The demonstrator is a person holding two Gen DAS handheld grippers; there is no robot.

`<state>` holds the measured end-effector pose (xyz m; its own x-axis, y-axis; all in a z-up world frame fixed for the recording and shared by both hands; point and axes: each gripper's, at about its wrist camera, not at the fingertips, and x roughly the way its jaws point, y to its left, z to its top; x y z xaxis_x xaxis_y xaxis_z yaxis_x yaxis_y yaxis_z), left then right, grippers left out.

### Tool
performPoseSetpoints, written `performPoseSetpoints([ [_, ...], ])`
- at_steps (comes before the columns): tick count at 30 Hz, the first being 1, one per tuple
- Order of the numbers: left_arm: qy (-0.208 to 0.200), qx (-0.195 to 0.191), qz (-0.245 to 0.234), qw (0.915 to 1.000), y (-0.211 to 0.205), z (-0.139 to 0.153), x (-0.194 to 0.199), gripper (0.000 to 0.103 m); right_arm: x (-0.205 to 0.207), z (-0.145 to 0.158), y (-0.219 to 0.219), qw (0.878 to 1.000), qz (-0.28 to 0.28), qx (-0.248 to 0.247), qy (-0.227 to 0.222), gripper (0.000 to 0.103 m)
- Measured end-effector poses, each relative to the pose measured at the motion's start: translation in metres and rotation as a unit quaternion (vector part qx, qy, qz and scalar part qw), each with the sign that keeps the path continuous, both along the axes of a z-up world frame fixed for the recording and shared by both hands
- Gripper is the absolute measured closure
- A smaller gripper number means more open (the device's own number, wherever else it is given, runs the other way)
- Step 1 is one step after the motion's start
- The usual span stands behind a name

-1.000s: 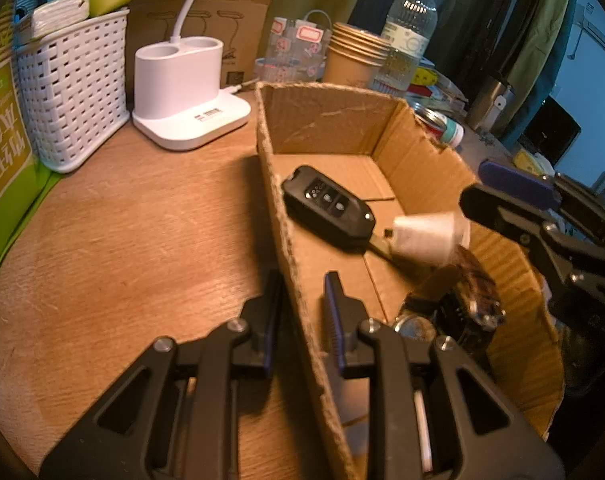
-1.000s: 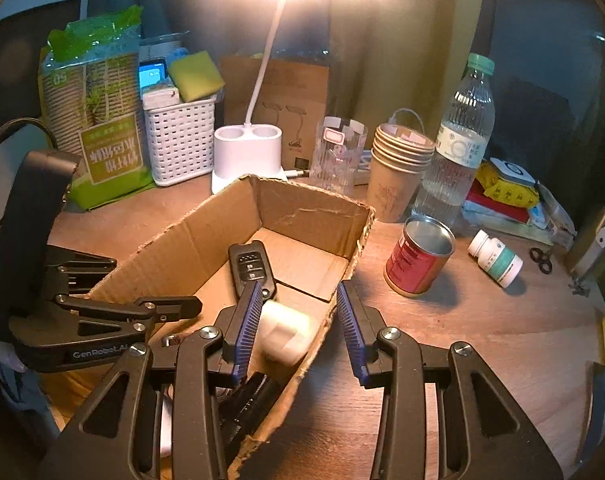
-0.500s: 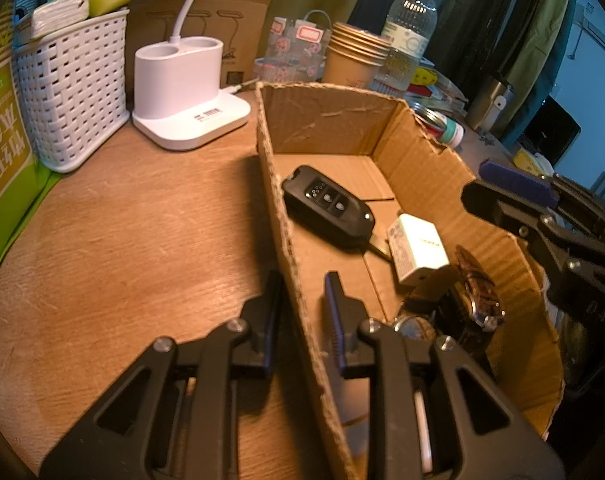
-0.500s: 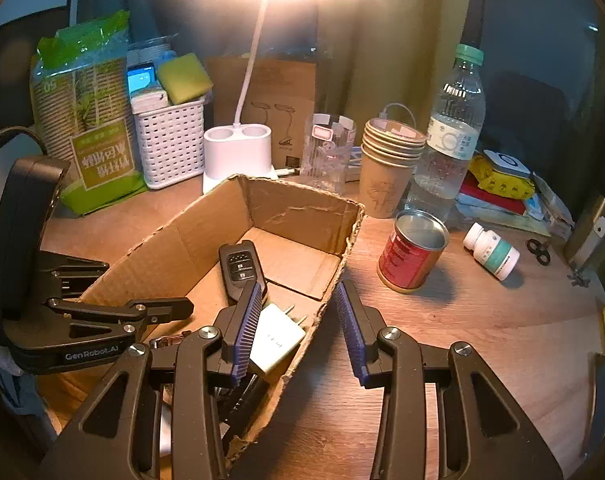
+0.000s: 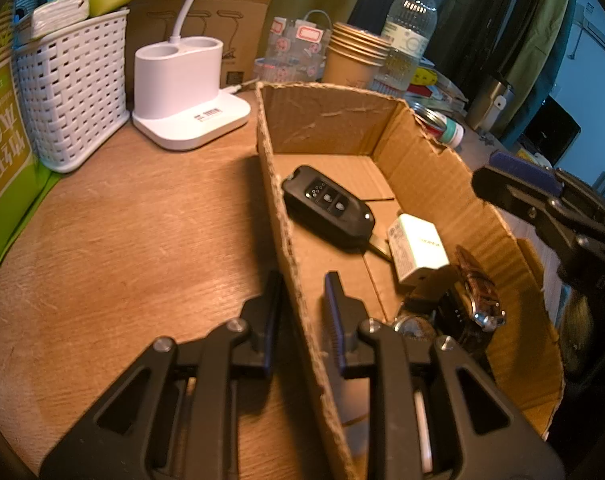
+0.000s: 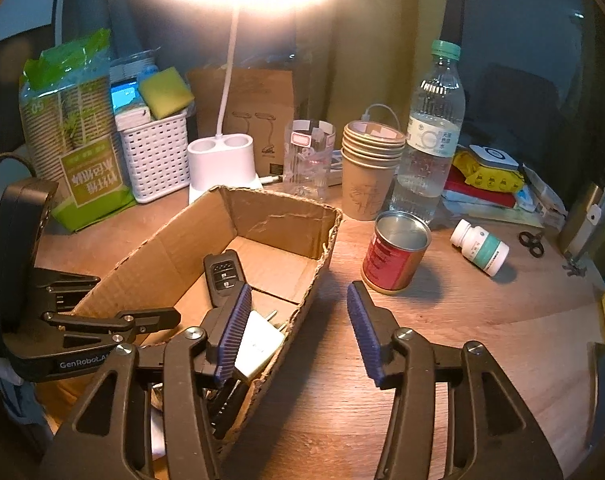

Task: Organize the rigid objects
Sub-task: 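Move the right tool to the red tin can and straddle it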

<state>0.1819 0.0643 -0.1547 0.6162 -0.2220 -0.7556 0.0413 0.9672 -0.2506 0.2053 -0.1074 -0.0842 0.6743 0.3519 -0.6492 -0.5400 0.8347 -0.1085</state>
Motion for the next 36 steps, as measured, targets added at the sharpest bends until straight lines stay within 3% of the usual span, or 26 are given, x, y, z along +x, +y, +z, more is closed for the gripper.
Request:
performPoseSetpoints([
  [22,0.0,0.0,0.0,1.0,0.0,0.0,0.0,0.08,0.029,0.01,-0.022,0.998,-0.052,0.017,-0.017,0.043],
  [36,0.0,0.0,0.0,1.0,0.0,0.0,0.0,0.08,0.064,0.0,-0.026,0.997,-0.078,0.018,-0.013,0.042],
])
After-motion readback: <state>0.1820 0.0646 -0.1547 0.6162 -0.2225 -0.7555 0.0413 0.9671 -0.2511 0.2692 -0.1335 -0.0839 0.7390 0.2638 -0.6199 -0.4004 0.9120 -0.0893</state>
